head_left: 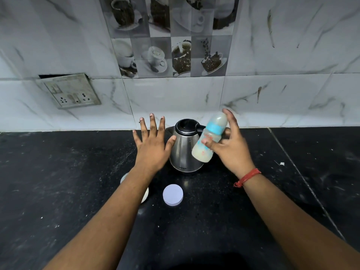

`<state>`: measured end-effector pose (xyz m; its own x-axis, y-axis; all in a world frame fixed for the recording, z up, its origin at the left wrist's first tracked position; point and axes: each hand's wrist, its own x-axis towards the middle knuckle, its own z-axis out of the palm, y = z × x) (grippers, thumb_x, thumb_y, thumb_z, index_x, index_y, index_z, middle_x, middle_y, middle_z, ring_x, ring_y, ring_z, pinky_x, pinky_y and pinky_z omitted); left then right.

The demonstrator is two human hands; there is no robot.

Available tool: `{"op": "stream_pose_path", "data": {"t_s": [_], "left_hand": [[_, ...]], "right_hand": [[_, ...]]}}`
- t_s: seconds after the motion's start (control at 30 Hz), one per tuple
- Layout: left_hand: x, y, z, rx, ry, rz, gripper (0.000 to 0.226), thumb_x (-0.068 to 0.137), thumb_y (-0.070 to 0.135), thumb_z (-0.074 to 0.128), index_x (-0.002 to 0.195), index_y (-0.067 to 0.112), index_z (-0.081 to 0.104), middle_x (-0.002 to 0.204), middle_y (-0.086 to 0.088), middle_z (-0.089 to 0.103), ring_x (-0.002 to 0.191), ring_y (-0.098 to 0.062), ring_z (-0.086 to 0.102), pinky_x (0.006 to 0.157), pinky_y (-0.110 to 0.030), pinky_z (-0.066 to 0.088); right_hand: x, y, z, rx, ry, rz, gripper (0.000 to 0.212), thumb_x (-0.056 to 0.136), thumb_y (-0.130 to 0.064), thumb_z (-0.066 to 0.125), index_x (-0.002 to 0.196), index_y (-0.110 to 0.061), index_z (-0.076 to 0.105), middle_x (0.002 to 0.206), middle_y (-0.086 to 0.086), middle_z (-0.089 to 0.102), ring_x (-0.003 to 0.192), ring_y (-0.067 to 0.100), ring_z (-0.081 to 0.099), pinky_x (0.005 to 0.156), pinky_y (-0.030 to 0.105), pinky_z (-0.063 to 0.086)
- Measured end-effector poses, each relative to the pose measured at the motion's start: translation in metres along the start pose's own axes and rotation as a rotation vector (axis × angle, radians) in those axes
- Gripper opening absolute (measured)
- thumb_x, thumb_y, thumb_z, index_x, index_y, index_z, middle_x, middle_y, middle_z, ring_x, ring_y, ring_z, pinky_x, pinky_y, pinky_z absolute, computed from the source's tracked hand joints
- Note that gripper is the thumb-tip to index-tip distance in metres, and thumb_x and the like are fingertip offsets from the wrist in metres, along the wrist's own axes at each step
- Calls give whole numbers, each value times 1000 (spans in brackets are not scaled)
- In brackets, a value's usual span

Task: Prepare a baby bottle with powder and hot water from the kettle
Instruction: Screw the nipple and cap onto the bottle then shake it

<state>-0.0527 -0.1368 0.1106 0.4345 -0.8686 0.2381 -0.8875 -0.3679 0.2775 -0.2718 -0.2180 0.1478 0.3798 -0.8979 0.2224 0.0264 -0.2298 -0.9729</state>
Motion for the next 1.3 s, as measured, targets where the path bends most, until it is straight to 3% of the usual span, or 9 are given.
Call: {"op": "stream_pose_path", "data": {"t_s": [0.13, 0.3, 0.47, 0.6, 0.77, 0.9, 1.07, 1.2, 1.3], "left_hand": [[1, 1, 1, 2, 1, 7, 79, 96, 70, 9, 163, 31, -8, 170, -5, -22, 155, -34, -26, 122, -67, -5], [0, -2, 2, 10, 4, 8, 79, 96, 70, 8, 163, 31, -8, 170, -5, -21, 155, -34, -25, 122, -68, -4], [0, -3, 2, 14, 6, 5, 78, 97, 70, 9, 162, 31, -9, 170, -5, -22, 154, -34, -26, 123, -67, -6], [0, -3, 4, 5, 6, 4, 78, 97, 70, 8, 162, 32, -10, 170, -4, -23, 154, -33, -27, 122, -67, -6], [1, -5, 5, -7, 28, 7, 82, 93, 73, 3, 163, 31, -5, 171, -4, -19, 155, -33, -25, 122, -67, -5], [3, -7, 5, -8, 26, 1, 81, 94, 73, 4, 163, 31, -6, 171, -4, -20, 155, -33, -25, 122, -68, -4], [2, -3, 7, -3, 21, 7, 78, 97, 70, 9, 163, 31, -6, 171, -5, -20, 155, -34, -24, 122, -67, -4], [3, -2, 6, 0, 9, 4, 77, 98, 68, 11, 163, 31, -7, 171, -4, -21, 155, -33, -25, 122, -67, -4], [4, -2, 6, -11, 8, 2, 77, 98, 68, 11, 163, 31, -7, 170, -3, -22, 155, -33, -26, 122, -67, -6]], "right_hand": [[8, -5, -5, 116, 276, -74, 93, 82, -4, 80, 149, -40, 27, 125, 11, 64, 104, 17, 72, 98, 44, 56], [1, 3, 4, -18, -17, -34, 96, 77, -5, 84, 141, -55, 33, 117, 0, 66, 104, 18, 72, 97, 45, 57], [8, -9, -6, 175, 335, -88, 93, 84, -5, 78, 148, -41, 22, 129, 9, 61, 109, 16, 70, 100, 47, 55], [-3, 8, 5, -100, 30, 23, 97, 75, -17, 86, 145, -57, 30, 115, -3, 67, 104, 18, 71, 97, 49, 56], [9, -5, -6, 220, 382, -25, 91, 87, -5, 76, 154, -32, 21, 123, 7, 64, 103, 14, 72, 99, 47, 55], [10, -4, -8, -4, 18, 8, 94, 80, -1, 81, 151, -39, 31, 109, 3, 68, 96, 18, 72, 94, 43, 58], [16, -10, -16, 79, 326, -78, 87, 83, -10, 80, 145, -43, 28, 124, 12, 64, 102, 19, 71, 88, 31, 59], [7, 3, -3, 7, -26, -16, 98, 78, -5, 83, 150, -45, 30, 119, 4, 67, 105, 21, 72, 95, 42, 58], [14, -6, -12, 93, 159, -45, 91, 79, -6, 82, 144, -48, 33, 119, 8, 66, 105, 22, 71, 94, 41, 58]]}}
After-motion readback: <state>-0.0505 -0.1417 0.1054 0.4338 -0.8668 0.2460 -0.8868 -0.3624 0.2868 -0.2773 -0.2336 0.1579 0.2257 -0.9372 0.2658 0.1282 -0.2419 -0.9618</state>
